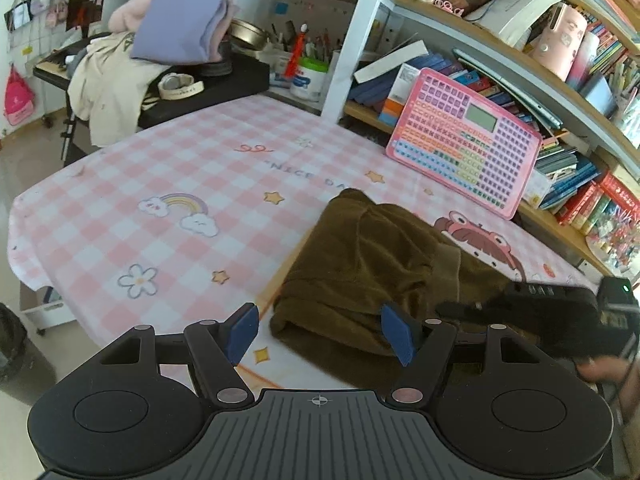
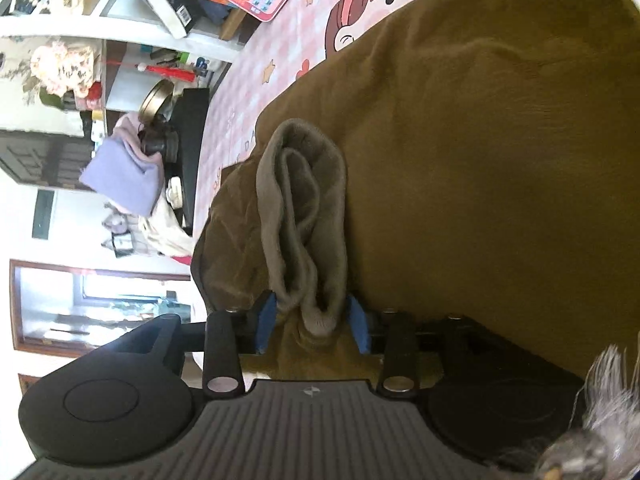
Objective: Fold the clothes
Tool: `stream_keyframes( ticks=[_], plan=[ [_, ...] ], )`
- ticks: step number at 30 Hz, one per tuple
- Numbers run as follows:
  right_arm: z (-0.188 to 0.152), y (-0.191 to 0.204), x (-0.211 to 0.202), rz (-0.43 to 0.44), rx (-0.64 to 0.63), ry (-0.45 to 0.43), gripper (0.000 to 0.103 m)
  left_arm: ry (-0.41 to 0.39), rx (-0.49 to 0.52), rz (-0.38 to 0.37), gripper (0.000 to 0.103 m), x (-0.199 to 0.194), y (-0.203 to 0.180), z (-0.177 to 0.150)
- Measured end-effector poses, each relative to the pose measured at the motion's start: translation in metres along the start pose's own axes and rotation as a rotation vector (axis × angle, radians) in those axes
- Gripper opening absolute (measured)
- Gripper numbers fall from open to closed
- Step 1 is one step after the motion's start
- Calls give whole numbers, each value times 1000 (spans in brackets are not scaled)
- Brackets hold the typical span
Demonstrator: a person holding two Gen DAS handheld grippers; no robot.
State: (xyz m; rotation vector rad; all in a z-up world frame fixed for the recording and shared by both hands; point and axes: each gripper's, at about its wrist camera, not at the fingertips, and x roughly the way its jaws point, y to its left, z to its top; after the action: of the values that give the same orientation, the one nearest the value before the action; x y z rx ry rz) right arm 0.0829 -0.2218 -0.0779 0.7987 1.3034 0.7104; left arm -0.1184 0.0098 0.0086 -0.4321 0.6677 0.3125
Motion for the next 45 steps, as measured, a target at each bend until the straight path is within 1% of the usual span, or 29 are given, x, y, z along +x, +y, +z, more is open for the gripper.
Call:
stream_keyframes(
  ticks=[5, 11, 14, 16, 20, 22, 23, 25, 27, 30, 35, 39, 41, 45],
  plan=[
    [-16, -6, -32, -69, -118, -14, 41, 14, -3, -43, 69, 14, -13, 1],
    [-34, -7, -79, -166, -281, -86, 47, 59, 87, -107, 69, 27, -47, -4],
    [-42, -12, -99, -216, -313, -129, 47, 87, 131, -129, 70, 31, -61, -11],
    [-47, -15, -108, -258, -316, -159, 47, 108, 168, -131, 70, 33, -70, -17],
    [-60, -22, -125, -346, -290, -226, 48, 130, 243, -108, 71, 34, -76, -20],
    [-63, -18, -124, -378, -292, -252, 51, 140, 279, -95, 74, 34, -78, -21],
    [-66, -14, -122, -404, -300, -262, 53, 144, 298, -88, 74, 34, -79, -22],
    [-72, -7, -119, -468, -321, -281, 55, 152, 326, -75, 77, 34, -80, -23],
    [-80, 0, -119, -538, -344, -291, 57, 153, 331, -61, 78, 31, -78, -24],
    [-96, 6, -119, -602, -386, -311, 64, 143, 326, -63, 82, 26, -70, -27],
    [-116, 2, -124, -641, -334, -331, 65, 154, 328, -97, 82, 24, -58, -33],
    [-130, -3, -127, -688, -291, -321, 65, 169, 319, -141, 82, 24, -50, -40],
    [-137, 1, -128, -708, -296, -322, 65, 168, 304, -136, 82, 23, -46, -41],
    [-140, 7, -125, -722, -332, -313, 65, 167, 276, -127, 82, 21, -39, -45]
  ],
)
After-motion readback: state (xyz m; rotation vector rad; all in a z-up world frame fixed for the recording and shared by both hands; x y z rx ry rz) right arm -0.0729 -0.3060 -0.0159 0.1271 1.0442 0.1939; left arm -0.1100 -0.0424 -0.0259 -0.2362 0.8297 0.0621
